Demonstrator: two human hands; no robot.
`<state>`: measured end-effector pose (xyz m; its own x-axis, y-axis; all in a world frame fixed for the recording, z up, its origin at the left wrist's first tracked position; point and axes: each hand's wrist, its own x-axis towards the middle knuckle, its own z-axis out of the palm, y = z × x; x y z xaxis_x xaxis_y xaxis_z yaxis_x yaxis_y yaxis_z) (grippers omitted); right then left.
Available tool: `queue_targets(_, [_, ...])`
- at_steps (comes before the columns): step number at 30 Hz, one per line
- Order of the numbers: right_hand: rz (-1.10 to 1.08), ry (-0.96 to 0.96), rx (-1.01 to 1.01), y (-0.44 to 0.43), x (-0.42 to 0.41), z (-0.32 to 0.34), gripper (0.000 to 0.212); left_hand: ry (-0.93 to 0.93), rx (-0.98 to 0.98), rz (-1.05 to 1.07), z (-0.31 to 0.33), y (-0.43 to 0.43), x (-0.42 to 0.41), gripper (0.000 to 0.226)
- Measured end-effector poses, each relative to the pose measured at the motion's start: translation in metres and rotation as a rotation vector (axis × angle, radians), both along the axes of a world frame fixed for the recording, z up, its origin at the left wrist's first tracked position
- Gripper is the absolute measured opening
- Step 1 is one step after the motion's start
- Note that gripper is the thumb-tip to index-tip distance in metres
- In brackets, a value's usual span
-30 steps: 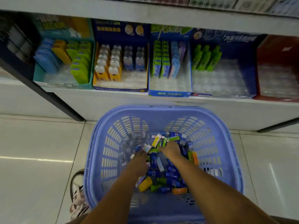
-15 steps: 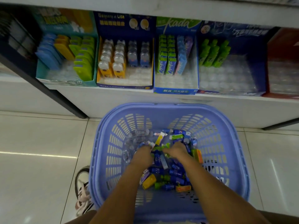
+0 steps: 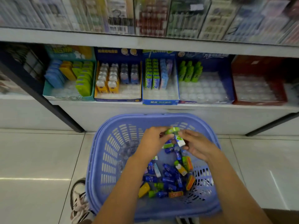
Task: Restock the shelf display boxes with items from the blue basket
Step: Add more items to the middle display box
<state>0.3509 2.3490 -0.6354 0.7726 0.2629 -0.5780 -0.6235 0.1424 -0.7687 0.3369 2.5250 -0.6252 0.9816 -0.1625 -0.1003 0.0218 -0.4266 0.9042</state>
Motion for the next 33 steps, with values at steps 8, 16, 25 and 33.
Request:
queue_targets(8, [-0.029, -0.354, 0.007, 0.008, 0.007, 0.052, 0.024, 0.362, -0.476, 0.072, 0.044, 0.001, 0.001, 0.02])
queue_targets(16, [0.104, -0.638, -0.222, 0.028, 0.027, 0.089, 0.03, 0.249, -0.616, 0.154, 0.06, 0.017, 0.008, 0.016])
queue_targets(25, [0.242, -0.651, -0.137, 0.042, 0.061, 0.118, 0.023, 0.32, -0.828, 0.24, 0.071, 0.042, 0.016, 0.023])
queue_targets(33, [0.052, -0.942, -0.746, 0.081, 0.122, 0.094, 0.018, 0.396, -0.732, 0.58, 0.065, 0.051, 0.022, 0.034])
